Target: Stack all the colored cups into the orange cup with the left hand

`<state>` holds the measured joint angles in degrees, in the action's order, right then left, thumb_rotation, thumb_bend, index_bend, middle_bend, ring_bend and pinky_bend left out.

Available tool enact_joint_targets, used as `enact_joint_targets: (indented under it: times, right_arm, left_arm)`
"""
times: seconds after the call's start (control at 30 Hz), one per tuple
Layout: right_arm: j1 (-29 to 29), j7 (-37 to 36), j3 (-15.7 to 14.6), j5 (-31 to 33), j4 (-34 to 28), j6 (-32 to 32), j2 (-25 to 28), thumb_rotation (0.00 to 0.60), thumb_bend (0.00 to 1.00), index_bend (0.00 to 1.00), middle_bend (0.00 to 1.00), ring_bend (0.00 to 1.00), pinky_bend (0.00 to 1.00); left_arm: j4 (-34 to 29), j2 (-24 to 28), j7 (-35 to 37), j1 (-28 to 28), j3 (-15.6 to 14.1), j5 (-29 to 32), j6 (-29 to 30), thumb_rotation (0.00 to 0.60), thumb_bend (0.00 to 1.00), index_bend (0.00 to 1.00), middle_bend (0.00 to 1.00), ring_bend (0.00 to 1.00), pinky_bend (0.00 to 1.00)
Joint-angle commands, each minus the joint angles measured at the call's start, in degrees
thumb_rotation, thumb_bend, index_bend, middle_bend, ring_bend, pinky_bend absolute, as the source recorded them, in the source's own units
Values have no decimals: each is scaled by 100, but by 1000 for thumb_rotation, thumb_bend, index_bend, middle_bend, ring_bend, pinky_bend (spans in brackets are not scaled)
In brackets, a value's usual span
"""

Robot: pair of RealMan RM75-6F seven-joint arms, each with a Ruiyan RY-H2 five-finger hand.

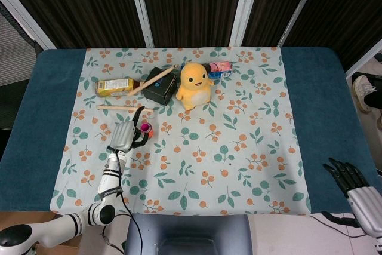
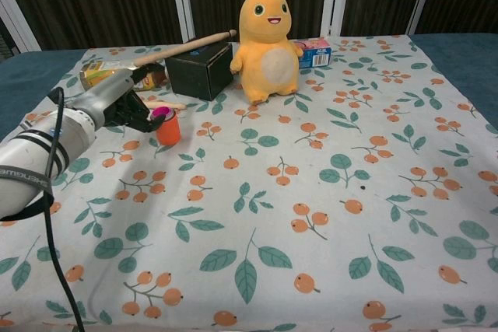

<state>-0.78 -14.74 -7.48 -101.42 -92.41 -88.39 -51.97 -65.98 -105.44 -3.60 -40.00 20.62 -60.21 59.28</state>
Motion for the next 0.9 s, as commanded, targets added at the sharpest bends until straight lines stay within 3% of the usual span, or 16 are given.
enact_joint_targets:
  times: [0.03, 0.13, 0.2, 0.23, 0.3, 0.37, 0.43, 0.5, 0.6, 0.7, 0.9]
  right_arm:
    - [-4, 3, 2, 3, 1, 9, -2, 600, 118, 0, 0, 0, 0]
    - [-6, 18, 5, 7, 4, 16, -7, 600, 118, 0, 0, 0, 0]
    - [-3, 49, -2, -4, -3, 25, -17, 600, 118, 0, 0, 0, 0]
    - [-1, 71, -7, -12, -5, 29, -23, 600, 117, 0, 0, 0, 0]
    - [5, 151, -22, -36, -13, 46, -45, 600, 117, 0, 0, 0, 0]
    - [16, 263, -37, -57, -23, 63, -78, 600, 118, 0, 0, 0, 0]
    - [27, 359, -47, -82, -38, 69, -111, 600, 118, 0, 0, 0, 0]
    - [42, 448, -55, -116, -51, 53, -146, 600, 118, 0, 0, 0, 0]
    - [76, 525, -29, -116, -64, -22, -196, 600, 118, 0, 0, 0, 0]
    - [99, 556, -30, -153, -56, -80, -228, 600, 117, 0, 0, 0, 0]
    - [80, 630, -44, -174, -51, -19, -257, 600, 118, 0, 0, 0, 0]
  left_arm:
    - [-297, 207, 148, 112, -74, -207, 138, 600, 414, 0, 1000, 1000, 1000]
    - [-873, 718, 338, 451, -446, -919, 642, 600, 413, 0, 973, 1000, 1000]
    - [-1298, 1210, 373, 825, -943, -1615, 1175, 600, 414, 13, 815, 928, 999]
    - [-1482, 1464, 401, 998, -1206, -1900, 1351, 600, 415, 27, 676, 800, 948]
    - [-1877, 2109, 478, 1401, -1832, -2489, 1707, 600, 417, 31, 422, 459, 670]
    - [-2071, 2644, 696, 1796, -2379, -3043, 2167, 600, 419, 3, 201, 169, 293]
    - [-2046, 2997, 849, 2117, -2803, -3444, 2543, 600, 423, 0, 86, 42, 158]
    - [-1848, 3190, 1026, 2458, -3144, -3853, 3031, 600, 423, 0, 25, 2, 108]
    - [-1192, 3022, 1043, 2901, -3311, -4167, 3655, 600, 422, 0, 4, 0, 77]
    - [-857, 2918, 802, 3093, -3338, -4247, 3779, 600, 419, 0, 0, 0, 64]
    - [-879, 2909, 698, 3201, -3184, -4285, 3911, 600, 415, 0, 2, 0, 55]
